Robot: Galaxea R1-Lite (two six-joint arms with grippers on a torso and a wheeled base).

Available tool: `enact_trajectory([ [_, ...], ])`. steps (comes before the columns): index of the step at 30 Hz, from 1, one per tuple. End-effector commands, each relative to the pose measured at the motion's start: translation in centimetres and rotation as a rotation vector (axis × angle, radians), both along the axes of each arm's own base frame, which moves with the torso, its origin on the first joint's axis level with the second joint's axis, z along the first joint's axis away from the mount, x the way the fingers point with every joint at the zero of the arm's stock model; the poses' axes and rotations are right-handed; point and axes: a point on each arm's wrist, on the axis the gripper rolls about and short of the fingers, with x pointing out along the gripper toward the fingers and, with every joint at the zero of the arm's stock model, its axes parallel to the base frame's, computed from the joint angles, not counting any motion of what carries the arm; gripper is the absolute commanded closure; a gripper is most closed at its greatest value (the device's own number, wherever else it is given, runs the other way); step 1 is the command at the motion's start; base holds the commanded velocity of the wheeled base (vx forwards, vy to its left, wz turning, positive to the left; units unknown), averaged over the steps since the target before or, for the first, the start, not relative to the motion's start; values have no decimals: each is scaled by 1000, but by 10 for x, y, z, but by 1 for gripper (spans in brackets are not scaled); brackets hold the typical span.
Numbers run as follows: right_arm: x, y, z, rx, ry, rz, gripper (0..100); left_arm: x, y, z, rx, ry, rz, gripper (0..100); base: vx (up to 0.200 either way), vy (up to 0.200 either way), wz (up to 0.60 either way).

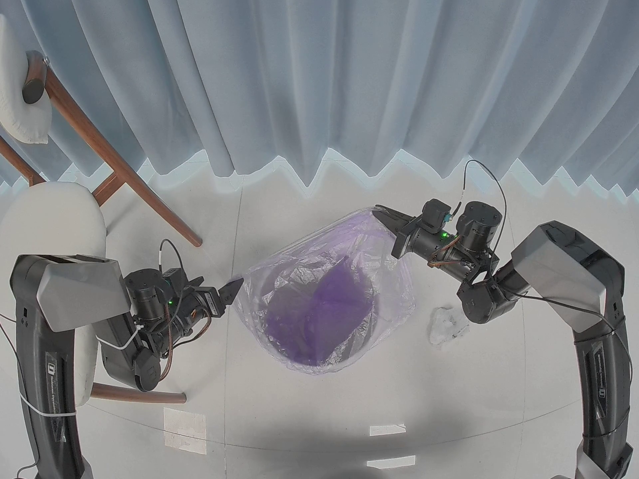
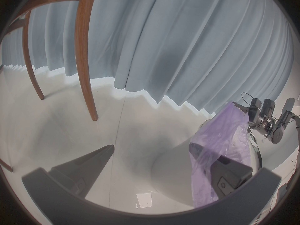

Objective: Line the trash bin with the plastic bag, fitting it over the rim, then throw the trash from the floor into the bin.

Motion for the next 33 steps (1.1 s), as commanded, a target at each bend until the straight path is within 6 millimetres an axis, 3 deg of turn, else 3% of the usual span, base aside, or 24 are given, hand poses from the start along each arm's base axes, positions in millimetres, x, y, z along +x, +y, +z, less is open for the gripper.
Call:
enact_trajectory([
  [1,23,2,-30,-9,47,-10,100,5,-1,-10,-2,13,6,0,0,0,0],
  [4,33,4,-38,-15,64,-12,100,7,-2,-14,0,17,11,0,0,0,0],
  [12,43,4,-34,-20,72,-19,100,9,-3,-17,2,17,21,0,0,0,0],
  [13,44,1,-32,-17,65,-25,0,8,-3,-16,2,17,21,0,0,0,0],
  [17,40,-6,-20,29,59,-30,0,8,-3,-15,0,13,21,0,0,0,0],
  [21,21,-19,-7,87,139,-24,0,8,-4,-15,-3,17,16,0,0,0,0],
  [26,-8,-31,-9,68,250,-3,0,6,-3,-17,-1,27,16,0,0,0,0],
  [29,-14,-35,-10,82,208,-6,0,3,-4,-18,0,36,13,0,0,0,0],
  [33,-17,-47,-7,99,167,-28,0,3,-4,-2,-12,-1,10,0,0,0,0],
])
